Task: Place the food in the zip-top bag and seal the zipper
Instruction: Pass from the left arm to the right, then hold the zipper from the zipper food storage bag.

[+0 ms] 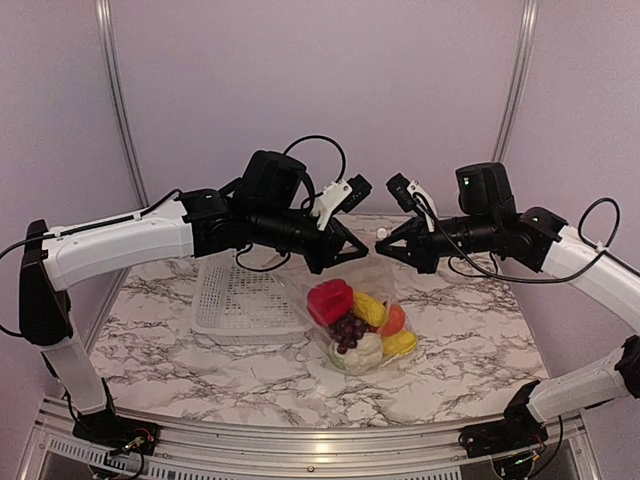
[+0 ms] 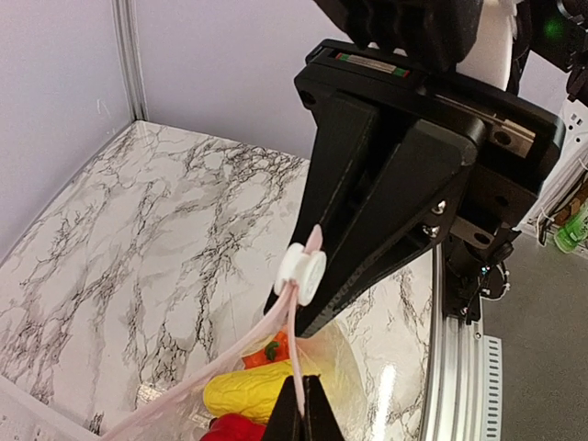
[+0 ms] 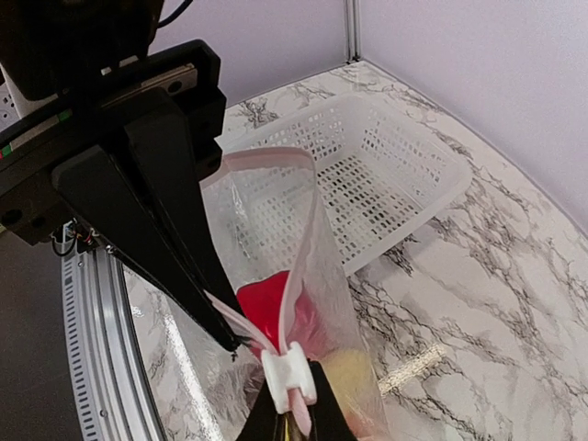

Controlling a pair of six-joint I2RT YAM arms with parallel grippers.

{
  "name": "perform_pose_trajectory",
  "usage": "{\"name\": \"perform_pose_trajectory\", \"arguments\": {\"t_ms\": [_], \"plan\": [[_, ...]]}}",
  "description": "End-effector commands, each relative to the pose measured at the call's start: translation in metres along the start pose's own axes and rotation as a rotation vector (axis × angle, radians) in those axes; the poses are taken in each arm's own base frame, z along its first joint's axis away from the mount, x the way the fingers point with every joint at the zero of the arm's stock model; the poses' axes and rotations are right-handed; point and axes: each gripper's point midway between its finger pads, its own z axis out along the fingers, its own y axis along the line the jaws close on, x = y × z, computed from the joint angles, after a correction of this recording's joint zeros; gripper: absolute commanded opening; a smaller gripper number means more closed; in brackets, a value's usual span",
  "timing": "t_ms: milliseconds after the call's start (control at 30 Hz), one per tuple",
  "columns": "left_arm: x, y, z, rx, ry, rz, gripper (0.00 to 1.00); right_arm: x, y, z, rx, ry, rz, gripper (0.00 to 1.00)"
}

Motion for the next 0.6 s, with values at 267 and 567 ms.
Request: {"name": "perform_pose_trajectory", "arguments": {"t_ms": [267,567], "plan": [[-0.018,0.012,-0.01,-0.06,-0.042,0.029,0.28,-0.041,0.008,-0.019,-0.018,-0.035,-0.068,0.0],[-0.07,-0.001,-0.04,-0.052,-0.169,0.126,0.67,-0.038,0.027,-0.018,-0.1,0.023,-0.086,0.0]]}}
